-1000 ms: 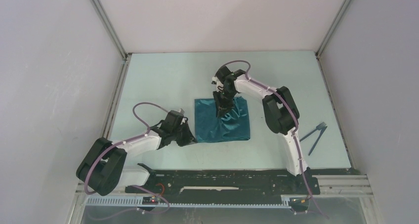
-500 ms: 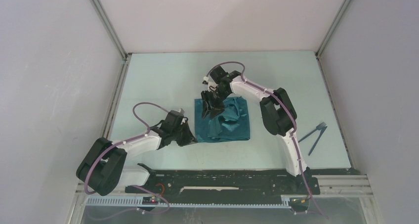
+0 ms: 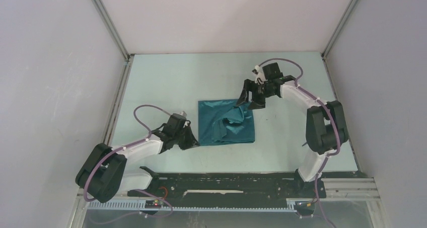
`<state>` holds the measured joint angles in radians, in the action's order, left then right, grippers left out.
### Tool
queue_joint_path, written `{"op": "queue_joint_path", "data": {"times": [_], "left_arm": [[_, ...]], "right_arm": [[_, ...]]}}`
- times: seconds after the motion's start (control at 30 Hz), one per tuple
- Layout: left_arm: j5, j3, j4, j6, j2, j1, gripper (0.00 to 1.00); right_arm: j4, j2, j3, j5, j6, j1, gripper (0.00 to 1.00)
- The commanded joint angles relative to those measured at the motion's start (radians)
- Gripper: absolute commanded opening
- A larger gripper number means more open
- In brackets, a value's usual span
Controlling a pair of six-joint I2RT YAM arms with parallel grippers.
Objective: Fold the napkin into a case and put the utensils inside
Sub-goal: Fold the rectangle-folded napkin at the center of the board.
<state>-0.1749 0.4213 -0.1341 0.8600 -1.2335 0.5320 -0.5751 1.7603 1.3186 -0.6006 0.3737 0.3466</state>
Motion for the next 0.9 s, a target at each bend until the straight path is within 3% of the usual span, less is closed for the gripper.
{"op": "queue_joint_path", "data": {"times": [0.0, 0.33, 0.7, 0.8, 0.87], "left_arm": [[0.027, -0.005, -0.026, -0.024, 0.003, 0.006, 0.00], [0.023, 0.000, -0.027, -0.026, 0.006, 0.008, 0.00], [0.023, -0.007, -0.029, -0.023, 0.019, 0.008, 0.00], [0.021, -0.006, -0.027, -0.022, 0.021, 0.008, 0.00], [0.021, -0.007, -0.027, -0.021, 0.024, 0.008, 0.00]], "right_arm": [[0.084, 0.068, -0.049, -0.053, -0.021, -0.037, 0.80], [0.132, 0.162, -0.078, -0.095, -0.015, -0.051, 0.80], [0.191, 0.205, -0.079, -0.091, 0.013, -0.017, 0.67], [0.204, 0.191, -0.079, -0.103, 0.037, -0.002, 0.50], [0.228, 0.166, -0.078, -0.124, 0.079, 0.014, 0.28]]}}
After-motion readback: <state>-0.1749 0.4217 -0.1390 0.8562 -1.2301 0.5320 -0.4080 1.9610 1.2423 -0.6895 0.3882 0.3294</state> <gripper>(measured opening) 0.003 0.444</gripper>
